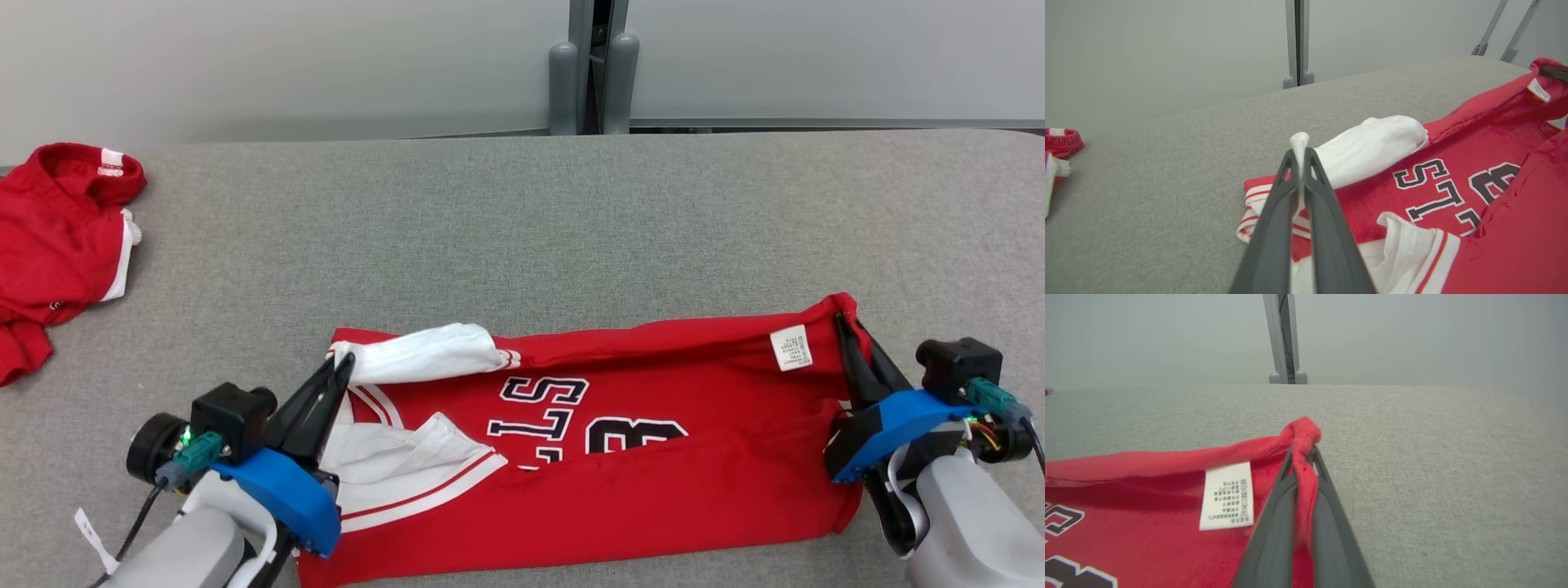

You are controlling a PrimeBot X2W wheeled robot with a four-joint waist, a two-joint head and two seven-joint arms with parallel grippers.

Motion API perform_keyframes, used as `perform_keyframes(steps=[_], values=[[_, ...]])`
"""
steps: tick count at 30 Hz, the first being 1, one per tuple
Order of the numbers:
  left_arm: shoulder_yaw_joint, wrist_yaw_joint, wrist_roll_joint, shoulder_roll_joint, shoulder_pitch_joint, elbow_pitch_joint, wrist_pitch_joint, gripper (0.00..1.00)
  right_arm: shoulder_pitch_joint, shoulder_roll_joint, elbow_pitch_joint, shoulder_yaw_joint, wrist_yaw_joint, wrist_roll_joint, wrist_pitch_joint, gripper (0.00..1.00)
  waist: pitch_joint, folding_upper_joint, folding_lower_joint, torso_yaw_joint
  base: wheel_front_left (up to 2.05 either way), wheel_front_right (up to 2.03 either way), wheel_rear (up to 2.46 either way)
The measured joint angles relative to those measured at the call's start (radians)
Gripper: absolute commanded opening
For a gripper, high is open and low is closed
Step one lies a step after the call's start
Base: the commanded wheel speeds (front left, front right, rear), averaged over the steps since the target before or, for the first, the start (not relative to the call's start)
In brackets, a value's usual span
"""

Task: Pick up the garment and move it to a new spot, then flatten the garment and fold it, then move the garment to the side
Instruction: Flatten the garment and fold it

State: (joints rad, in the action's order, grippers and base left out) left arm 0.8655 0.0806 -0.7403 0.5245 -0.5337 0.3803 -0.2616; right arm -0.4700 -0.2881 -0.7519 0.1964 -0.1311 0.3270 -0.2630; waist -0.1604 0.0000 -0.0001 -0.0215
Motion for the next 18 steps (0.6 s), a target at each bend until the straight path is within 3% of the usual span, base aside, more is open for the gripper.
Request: perform_keyframes(steps=[7, 8, 9, 10, 11, 12, 18], values=[[0.007, 0.028, -0.023, 0.0, 0.09, -0.043, 0.0, 0.0, 0.117, 0.03, 0.09, -0.059, 0.0, -0.02, 0.0, 0.0, 0.029, 0.0, 0.0, -0.009, 0.0, 0.0, 0.0], [0.007, 0.032, -0.024, 0.0, 0.1, -0.046, 0.0, 0.0, 0.133, 0.033, 0.101, -0.065, 0.0, -0.024, 0.0, 0.08, 0.032, 0.0001, 0.0, -0.01, 0.0, 0.0, 0.0], [0.005, 0.033, -0.027, 0.0, 0.111, -0.05, 0.0, 0.0, 0.149, 0.036, 0.111, -0.072, 0.0, -0.029, 0.0, 0.29, 0.036, 0.0001, 0.0, -0.009, 0.0, 0.0, 0.0], [0.001, 0.04, -0.032, -0.001, 0.123, -0.054, 0.0, 0.0, 0.165, 0.041, 0.118, -0.08, 0.0, -0.033, 0.0, 0.84, 0.039, 0.0, 0.0, -0.009, 0.0, 0.0, 0.0], [-0.002, 0.044, -0.032, 0.0, 0.133, -0.056, 0.0, 0.4, 0.18, 0.045, 0.128, -0.091, 0.0, -0.036, 0.0, 1.0, 0.042, 0.0, 0.0, -0.008, 0.0, 0.0, 0.0], [-0.01, 0.05, -0.032, -0.001, 0.144, -0.059, 0.0, 1.0, 0.192, 0.048, 0.14, -0.102, 0.0, -0.036, 0.0, 1.0, 0.045, 0.0, 0.0, -0.007, 0.0, 0.0, 0.0], [-0.118, 0.09, -0.008, -0.02, 0.217, -0.114, 0.0, 1.0, 0.263, 0.061, 0.212, -0.151, 0.0, -0.046, 0.0, 1.0, 0.06, 0.0, 0.0, -0.003, 0.0, 0.0, 0.0]])
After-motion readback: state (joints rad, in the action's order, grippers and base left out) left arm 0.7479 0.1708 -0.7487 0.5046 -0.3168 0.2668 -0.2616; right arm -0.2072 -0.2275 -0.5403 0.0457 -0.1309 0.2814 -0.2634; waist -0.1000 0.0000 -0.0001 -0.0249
